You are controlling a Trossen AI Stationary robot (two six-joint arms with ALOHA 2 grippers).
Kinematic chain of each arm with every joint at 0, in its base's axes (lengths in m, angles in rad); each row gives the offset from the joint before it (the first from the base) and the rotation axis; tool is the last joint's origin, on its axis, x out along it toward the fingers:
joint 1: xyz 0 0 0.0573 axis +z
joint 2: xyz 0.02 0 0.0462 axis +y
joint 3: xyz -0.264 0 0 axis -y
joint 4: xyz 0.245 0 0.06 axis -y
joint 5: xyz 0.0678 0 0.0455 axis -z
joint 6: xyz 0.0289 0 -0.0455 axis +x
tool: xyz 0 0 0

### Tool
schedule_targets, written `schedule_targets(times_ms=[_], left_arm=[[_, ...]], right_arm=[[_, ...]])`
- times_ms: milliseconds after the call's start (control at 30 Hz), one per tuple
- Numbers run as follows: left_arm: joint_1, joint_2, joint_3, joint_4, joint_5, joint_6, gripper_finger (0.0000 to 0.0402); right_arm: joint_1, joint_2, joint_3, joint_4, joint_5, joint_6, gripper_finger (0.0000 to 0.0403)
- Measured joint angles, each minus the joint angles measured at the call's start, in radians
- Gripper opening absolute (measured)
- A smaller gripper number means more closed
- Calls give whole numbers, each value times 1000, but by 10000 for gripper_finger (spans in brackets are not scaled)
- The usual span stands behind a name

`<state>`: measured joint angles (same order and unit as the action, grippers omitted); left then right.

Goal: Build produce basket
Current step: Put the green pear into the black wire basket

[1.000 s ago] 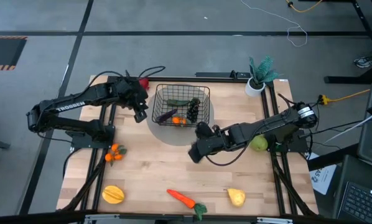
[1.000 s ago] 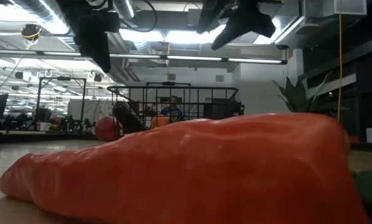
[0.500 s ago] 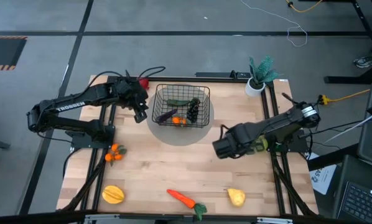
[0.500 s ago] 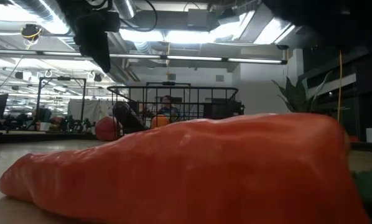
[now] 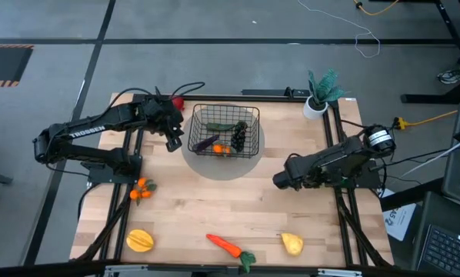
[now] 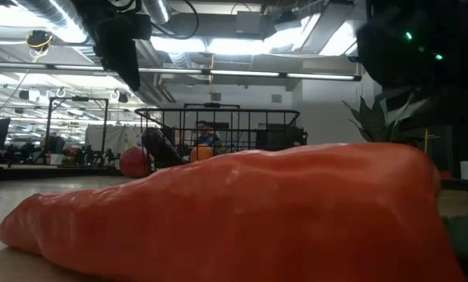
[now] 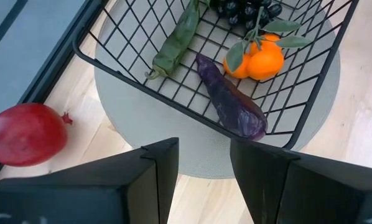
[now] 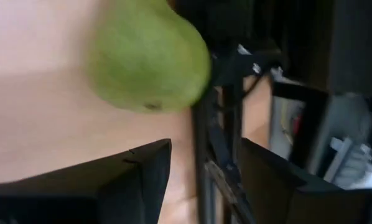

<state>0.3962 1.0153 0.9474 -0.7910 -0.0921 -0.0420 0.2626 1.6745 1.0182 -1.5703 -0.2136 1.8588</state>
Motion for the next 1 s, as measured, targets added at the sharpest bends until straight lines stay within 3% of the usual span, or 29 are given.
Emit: schedule_targets(times_ms=[133, 467, 633, 833, 1000], left_arm=[[0, 0, 0, 0, 0, 26, 133], [0, 0, 0, -1, 0, 27, 133], [0, 0, 0, -1, 0, 27, 133], [0, 0, 0, -1, 0, 27, 133], [0, 0, 0, -1, 0, 26, 133]], right_arm=[[2, -1, -22, 15, -51, -51, 177], [4, 5, -108, 16, -22, -1, 177], [2, 5, -174, 214, -46, 4, 177], [-16, 5, -186, 493, 129, -63, 177], [-18, 5, -105, 472, 288, -104, 177]])
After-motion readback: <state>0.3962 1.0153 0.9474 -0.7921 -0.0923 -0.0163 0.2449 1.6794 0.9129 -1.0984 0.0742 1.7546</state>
